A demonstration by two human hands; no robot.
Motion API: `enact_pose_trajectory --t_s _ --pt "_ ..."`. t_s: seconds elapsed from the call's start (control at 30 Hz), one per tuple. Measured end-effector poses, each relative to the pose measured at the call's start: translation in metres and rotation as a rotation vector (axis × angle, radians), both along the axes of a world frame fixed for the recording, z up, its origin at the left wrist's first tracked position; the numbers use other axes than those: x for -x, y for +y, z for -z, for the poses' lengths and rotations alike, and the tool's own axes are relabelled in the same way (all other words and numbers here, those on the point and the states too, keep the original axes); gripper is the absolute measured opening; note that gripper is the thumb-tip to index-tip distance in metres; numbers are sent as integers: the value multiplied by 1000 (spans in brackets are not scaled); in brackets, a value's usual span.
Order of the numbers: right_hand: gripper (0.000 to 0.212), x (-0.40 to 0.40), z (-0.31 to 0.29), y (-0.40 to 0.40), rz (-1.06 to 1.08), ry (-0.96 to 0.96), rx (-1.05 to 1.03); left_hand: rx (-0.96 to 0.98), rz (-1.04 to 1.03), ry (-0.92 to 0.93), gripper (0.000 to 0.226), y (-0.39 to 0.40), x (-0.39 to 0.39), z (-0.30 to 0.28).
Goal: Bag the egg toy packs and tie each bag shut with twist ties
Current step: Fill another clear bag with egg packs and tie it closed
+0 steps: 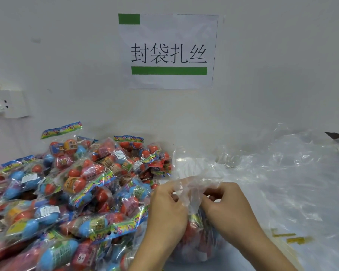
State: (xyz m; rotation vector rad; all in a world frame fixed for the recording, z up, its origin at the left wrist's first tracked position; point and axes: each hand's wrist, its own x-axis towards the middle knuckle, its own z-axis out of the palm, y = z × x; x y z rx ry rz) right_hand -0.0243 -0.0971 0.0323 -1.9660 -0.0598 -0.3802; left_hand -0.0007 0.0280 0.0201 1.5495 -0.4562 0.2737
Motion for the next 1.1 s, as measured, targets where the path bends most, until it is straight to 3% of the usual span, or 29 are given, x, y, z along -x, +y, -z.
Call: enact_pose_trajectory --t_s 0.3,0.43,0.53,0.6,0.77,0.9,1.03,1.1 --pt "22 -2 0 -1 -7 44 57 -51 9 -63 21 -1 -3 0" --pt "25 -2 -1 -3 -59 49 94 -67 -60 -93 46 2 -1 0" --pt "25 -2 -2 -9 -107 64 56 16 -40 -78 39 0 0 -2" --pt "25 -2 -3 -13 -108 61 33 33 -31 -51 54 -1 1 -1" --pt "22 -1 -4 -16 -130 75 22 -29 -14 28 48 1 0 -1" --pt "26 -1 -5 -20 -131 96 38 7 -4 82 19 3 -2 -2" --pt "23 -3 -3 -22 -133 121 42 23 17 115 37 3 0 -3" --pt "20 -3 -3 -21 -135 118 30 19 6 124 25 2 0 -2"
